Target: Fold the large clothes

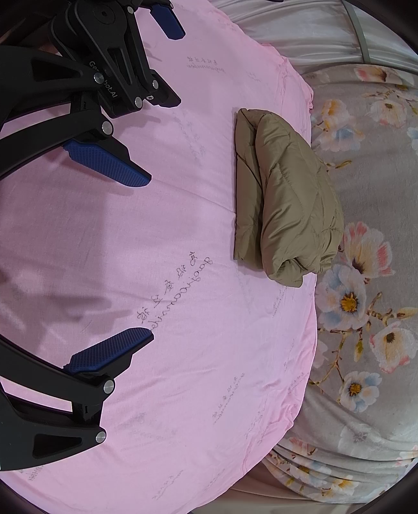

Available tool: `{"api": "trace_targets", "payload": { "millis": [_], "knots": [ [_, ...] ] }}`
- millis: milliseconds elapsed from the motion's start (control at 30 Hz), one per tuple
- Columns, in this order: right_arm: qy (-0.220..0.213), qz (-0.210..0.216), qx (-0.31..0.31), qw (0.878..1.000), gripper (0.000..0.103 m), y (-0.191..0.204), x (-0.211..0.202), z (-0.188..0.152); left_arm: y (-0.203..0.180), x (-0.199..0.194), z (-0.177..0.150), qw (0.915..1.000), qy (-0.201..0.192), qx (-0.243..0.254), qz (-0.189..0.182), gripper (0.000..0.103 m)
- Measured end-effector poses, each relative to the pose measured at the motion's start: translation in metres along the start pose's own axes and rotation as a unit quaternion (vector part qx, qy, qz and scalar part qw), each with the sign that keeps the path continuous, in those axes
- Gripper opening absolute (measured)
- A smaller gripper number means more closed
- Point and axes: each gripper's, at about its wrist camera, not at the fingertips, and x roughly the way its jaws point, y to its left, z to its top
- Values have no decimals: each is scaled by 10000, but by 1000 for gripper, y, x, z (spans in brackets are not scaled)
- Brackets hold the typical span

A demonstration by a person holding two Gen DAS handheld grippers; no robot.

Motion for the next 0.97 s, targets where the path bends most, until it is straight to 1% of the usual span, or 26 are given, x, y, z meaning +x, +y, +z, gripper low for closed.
{"api": "trace_targets", "payload": {
  "millis": [600, 967],
  "knots": [
    [-5, -4, 2, 10000, 87, 1, 0, 0, 0, 0, 0, 10000, 20, -14, -33, 96],
    [-7, -9, -5, 10000, 87, 0, 0, 0, -1, -2, 0, 10000, -58, 38, 50, 94]
  ]
}}
